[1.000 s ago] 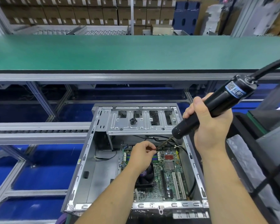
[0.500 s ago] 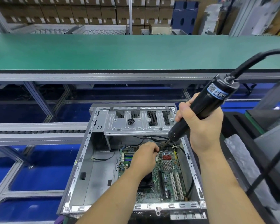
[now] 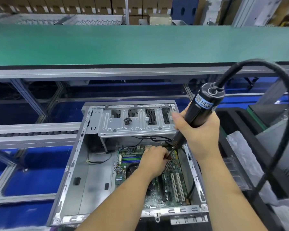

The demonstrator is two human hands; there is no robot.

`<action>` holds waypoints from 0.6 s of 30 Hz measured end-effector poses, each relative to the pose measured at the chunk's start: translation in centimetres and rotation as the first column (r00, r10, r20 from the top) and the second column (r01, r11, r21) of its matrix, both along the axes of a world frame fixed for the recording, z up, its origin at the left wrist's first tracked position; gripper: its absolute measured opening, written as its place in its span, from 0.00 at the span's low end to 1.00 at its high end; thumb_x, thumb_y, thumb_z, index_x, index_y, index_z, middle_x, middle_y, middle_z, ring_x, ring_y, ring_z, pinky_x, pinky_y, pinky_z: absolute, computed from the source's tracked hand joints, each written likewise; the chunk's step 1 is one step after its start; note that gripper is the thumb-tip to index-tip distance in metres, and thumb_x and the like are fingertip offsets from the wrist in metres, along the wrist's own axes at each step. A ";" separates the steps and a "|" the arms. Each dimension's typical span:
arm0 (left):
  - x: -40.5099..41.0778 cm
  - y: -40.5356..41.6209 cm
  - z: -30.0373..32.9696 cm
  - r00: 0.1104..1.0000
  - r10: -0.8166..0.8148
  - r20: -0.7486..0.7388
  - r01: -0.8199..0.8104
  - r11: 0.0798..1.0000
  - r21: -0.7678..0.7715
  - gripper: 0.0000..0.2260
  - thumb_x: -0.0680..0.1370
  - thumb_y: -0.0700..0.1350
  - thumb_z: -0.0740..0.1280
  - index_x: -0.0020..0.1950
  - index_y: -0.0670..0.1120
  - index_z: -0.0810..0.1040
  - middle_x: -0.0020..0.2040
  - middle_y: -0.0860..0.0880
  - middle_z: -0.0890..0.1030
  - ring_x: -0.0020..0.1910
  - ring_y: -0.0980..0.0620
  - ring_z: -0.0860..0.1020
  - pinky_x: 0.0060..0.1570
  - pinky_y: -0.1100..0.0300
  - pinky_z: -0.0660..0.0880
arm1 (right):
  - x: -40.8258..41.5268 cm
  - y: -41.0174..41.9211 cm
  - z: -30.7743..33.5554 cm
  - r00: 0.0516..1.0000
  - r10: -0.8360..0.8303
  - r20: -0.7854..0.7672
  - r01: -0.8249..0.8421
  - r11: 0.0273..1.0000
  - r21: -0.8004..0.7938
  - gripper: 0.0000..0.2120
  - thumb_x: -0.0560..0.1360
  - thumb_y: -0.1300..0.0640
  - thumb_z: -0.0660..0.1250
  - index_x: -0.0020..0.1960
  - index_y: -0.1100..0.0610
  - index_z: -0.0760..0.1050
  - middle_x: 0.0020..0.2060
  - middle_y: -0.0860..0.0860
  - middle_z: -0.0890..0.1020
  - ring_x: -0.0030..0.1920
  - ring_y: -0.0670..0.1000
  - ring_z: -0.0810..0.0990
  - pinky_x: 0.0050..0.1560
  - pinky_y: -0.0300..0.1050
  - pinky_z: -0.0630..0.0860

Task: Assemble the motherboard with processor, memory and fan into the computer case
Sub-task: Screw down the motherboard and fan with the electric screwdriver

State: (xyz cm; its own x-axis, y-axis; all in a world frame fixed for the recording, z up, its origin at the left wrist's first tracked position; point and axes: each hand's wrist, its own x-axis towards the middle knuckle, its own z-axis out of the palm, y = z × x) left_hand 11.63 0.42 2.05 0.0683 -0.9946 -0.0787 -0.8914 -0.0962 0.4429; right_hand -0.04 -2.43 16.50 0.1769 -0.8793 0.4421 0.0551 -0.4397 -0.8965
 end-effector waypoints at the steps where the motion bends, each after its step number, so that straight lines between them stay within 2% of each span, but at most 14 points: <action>1: 0.2 0.0 -0.1 1.000 -0.005 0.003 0.005 1.000 -0.004 0.09 0.78 0.48 0.68 0.59 0.52 0.78 0.55 0.49 0.79 0.57 0.44 0.74 0.59 0.48 0.69 | 0.0 0.0 -0.1 1.000 0.002 -0.005 -0.002 1.000 0.001 0.21 0.68 0.46 0.77 0.40 0.63 0.74 0.32 0.56 0.80 0.34 0.57 0.80 0.40 0.53 0.80; 4: 0.8 0.2 -0.4 0.999 0.012 0.040 -0.012 1.000 0.000 0.19 0.75 0.55 0.69 0.65 0.54 0.74 0.59 0.51 0.78 0.60 0.46 0.73 0.62 0.47 0.67 | 0.1 0.0 -0.6 1.000 -0.006 -0.029 0.006 1.000 0.001 0.23 0.66 0.45 0.77 0.41 0.63 0.72 0.33 0.59 0.78 0.37 0.60 0.78 0.42 0.53 0.78; 6: 1.3 0.5 -0.6 0.996 0.035 0.084 -0.036 0.999 0.019 0.19 0.74 0.60 0.66 0.61 0.53 0.75 0.57 0.51 0.77 0.60 0.46 0.72 0.62 0.47 0.65 | 0.3 0.0 -0.9 0.998 -0.021 -0.052 0.021 1.000 0.009 0.24 0.65 0.44 0.77 0.41 0.62 0.72 0.34 0.59 0.78 0.37 0.60 0.78 0.43 0.51 0.78; 8: 1.9 0.9 -0.9 0.990 0.035 0.140 -0.045 0.997 0.068 0.15 0.75 0.59 0.64 0.56 0.52 0.76 0.55 0.49 0.77 0.60 0.45 0.72 0.62 0.47 0.64 | 0.5 -0.1 -1.4 0.997 -0.026 -0.077 0.027 0.999 0.020 0.24 0.65 0.42 0.76 0.41 0.62 0.73 0.35 0.57 0.78 0.38 0.58 0.78 0.42 0.45 0.78; 12: 2.7 1.3 -1.3 0.976 -0.013 0.217 -0.034 0.977 0.211 0.14 0.76 0.55 0.63 0.55 0.47 0.79 0.57 0.45 0.78 0.60 0.42 0.72 0.64 0.45 0.65 | 0.8 -0.1 -2.3 0.993 -0.003 -0.117 0.008 0.999 0.034 0.23 0.65 0.41 0.76 0.42 0.60 0.74 0.35 0.56 0.79 0.37 0.57 0.79 0.41 0.40 0.77; 18: 2.5 1.3 -1.6 0.978 -0.029 0.207 -0.029 0.962 0.273 0.15 0.78 0.54 0.60 0.56 0.47 0.80 0.56 0.43 0.80 0.59 0.41 0.75 0.65 0.44 0.65 | 0.7 -0.1 -3.1 0.988 -0.033 -0.150 0.038 0.999 0.030 0.21 0.65 0.40 0.76 0.42 0.56 0.74 0.35 0.55 0.80 0.38 0.56 0.80 0.43 0.44 0.79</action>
State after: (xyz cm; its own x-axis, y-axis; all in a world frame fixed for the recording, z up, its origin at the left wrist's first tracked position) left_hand 14.15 1.74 0.50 0.1122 -0.9369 -0.3311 -0.9605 -0.1877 0.2055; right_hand 0.66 -2.55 13.39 0.2072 -0.8997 0.3843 -0.0954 -0.4095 -0.9073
